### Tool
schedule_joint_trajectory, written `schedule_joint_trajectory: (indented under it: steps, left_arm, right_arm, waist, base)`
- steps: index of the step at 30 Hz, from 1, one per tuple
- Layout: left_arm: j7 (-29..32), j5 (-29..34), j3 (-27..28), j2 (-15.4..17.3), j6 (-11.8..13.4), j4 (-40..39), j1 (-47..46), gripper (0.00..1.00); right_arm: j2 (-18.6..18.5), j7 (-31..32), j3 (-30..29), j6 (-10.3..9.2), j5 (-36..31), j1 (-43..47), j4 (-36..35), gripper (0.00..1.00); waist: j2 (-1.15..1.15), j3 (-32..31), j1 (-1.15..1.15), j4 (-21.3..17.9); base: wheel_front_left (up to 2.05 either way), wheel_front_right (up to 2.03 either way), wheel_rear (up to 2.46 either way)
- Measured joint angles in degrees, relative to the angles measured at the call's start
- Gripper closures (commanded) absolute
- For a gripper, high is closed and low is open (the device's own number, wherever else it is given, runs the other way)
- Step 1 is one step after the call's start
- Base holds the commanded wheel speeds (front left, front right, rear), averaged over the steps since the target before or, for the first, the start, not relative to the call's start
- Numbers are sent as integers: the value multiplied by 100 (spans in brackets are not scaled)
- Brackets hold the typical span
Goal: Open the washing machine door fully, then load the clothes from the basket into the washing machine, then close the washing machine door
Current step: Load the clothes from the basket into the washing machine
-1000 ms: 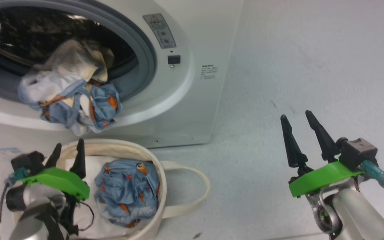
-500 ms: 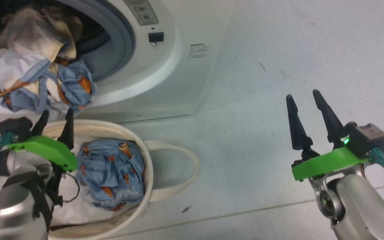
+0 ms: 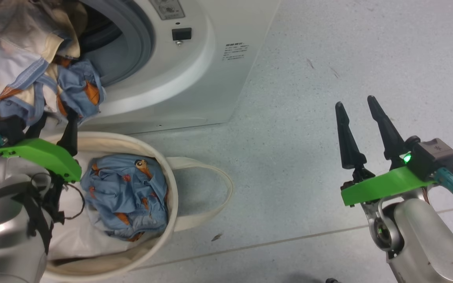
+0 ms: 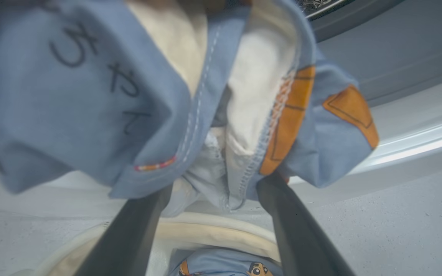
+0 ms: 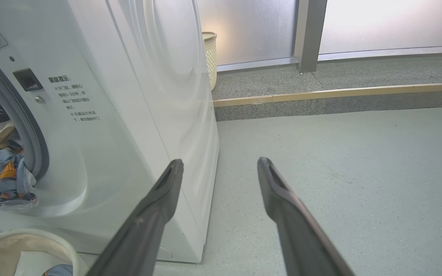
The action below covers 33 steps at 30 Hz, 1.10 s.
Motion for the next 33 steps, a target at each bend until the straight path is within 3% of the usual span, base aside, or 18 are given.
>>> schedule_joint_trajectory:
  steps: [4,6,7,8,9,17,24,33]
  left_arm:
    - [0,-91,-5,7,0,342,-175,1]
    - [0,-126,7,35,0,463,-263,10]
    - [0,-132,7,54,0,477,-304,38]
    - [0,-132,10,69,0,477,-345,91]
    - [0,-132,12,77,0,476,-386,100]
    - [0,-42,18,78,25,358,-413,100]
    - [0,409,59,98,270,-368,-334,100]
    - [0,744,70,193,311,-338,-898,100]
  right_arm:
    - [0,0,-4,0,-18,-12,10,0]
    - [0,0,-3,0,-27,-13,9,0]
    - [0,0,-3,0,-34,-13,8,0]
    - [-1,0,-4,0,-35,-13,4,0]
    - [-1,0,-4,0,-35,-13,3,0]
    - [3,0,-29,0,-41,-13,8,0]
    - [20,0,-13,0,8,-5,65,0]
    - [14,0,-7,0,8,-7,13,0]
  waist:
    - [0,42,0,-6]
    - [0,64,0,-12]
    - [0,74,0,-15]
    - [0,82,0,-14]
    - [0,87,0,-12]
    - [0,2,0,74]
    - [0,-198,0,232]
    - [0,103,0,196]
  base:
    - [0,0,0]
    - [0,0,0]
    - [0,0,0]
    - [0,0,0]
    - [0,0,0]
    - [0,0,0]
    - [0,0,0]
    - [0,0,0]
